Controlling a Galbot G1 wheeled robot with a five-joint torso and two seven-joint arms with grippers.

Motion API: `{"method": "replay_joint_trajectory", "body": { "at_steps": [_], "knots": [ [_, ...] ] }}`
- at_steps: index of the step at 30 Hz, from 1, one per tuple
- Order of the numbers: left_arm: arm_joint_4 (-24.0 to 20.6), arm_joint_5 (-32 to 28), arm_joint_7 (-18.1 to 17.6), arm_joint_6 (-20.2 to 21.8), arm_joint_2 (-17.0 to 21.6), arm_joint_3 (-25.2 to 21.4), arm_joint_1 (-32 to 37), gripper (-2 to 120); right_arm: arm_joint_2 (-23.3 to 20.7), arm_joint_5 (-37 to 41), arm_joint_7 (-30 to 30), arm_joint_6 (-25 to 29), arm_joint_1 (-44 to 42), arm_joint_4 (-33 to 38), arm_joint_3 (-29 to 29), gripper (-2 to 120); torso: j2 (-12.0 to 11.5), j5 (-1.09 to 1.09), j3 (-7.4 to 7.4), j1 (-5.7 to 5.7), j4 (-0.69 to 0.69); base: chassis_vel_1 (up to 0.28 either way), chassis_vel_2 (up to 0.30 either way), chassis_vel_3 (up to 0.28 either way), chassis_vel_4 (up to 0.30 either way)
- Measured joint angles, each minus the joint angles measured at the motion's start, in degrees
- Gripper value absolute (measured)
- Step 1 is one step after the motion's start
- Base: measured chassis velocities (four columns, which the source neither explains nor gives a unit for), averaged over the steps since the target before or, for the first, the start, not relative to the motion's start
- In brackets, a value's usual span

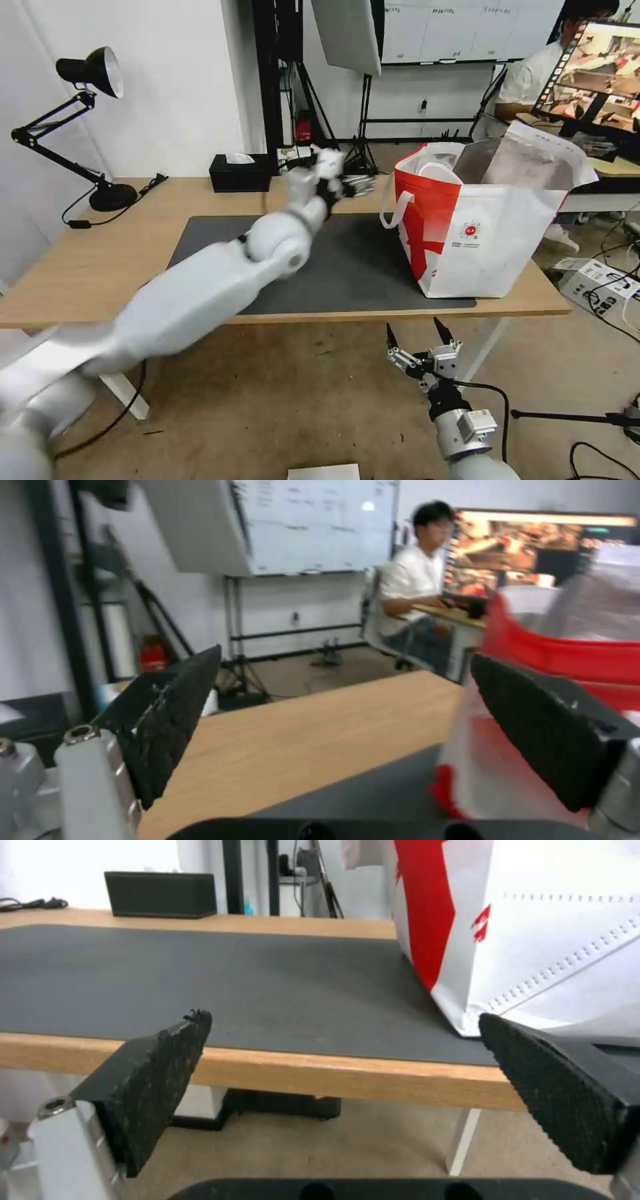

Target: Pick up the trash from the table and place it into the takeout bag.

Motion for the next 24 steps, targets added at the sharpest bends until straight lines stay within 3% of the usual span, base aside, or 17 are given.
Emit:
{"method": "replay_joint_trajectory", "body": {
  "at_steps": [6, 9, 11, 12, 17, 24],
  "knots": [
    [-4.46, 3.06, 1.48, -1.42, 5.05, -7.58, 9.08, 100, 0.00, 0.00, 0.00, 0.00, 0.00, 0.00, 0.00, 100, 0.00, 0.01, 0.00, 0.01, -0.02, 0.000, 0.000, 0.000, 0.000],
    [-7.43, 5.87, 2.24, -2.35, 7.45, -14.33, 18.63, 100, 0.00, 0.00, 0.00, 0.00, 0.00, 0.00, 0.00, 100, 0.00, -0.01, 0.00, 0.00, -0.01, 0.000, 0.000, 0.000, 0.000],
    [-7.81, 6.32, 2.40, -2.58, 7.69, -15.40, 20.00, 100, 0.00, 0.00, 0.00, 0.00, 0.00, 0.00, 0.00, 100, 0.00, -0.01, 0.00, 0.00, -0.01, 0.000, 0.000, 0.000, 0.000],
    [-9.10, 8.15, 3.16, -3.27, 8.32, -19.94, 25.24, 100, 0.00, 0.00, -0.01, 0.00, 0.00, 0.00, 0.00, 100, 0.00, -0.01, 0.00, 0.00, -0.01, 0.000, 0.000, 0.000, 0.000],
    [-10.68, 11.44, 3.71, -4.98, 8.94, -26.22, 32.97, 100, 0.00, 0.00, 0.00, 0.00, 0.00, 0.00, 0.00, 100, 0.00, 0.01, 0.00, 0.00, 0.00, 0.000, 0.000, 0.000, 0.000],
    [-13.29, 21.38, 3.84, -10.65, 7.64, -36.08, 47.80, 100, 0.00, 0.00, 0.00, 0.00, 0.00, 0.00, 0.00, 100, 0.00, 0.01, 0.00, 0.00, -0.02, 0.000, 0.000, 0.000, 0.000]
  ]
}}
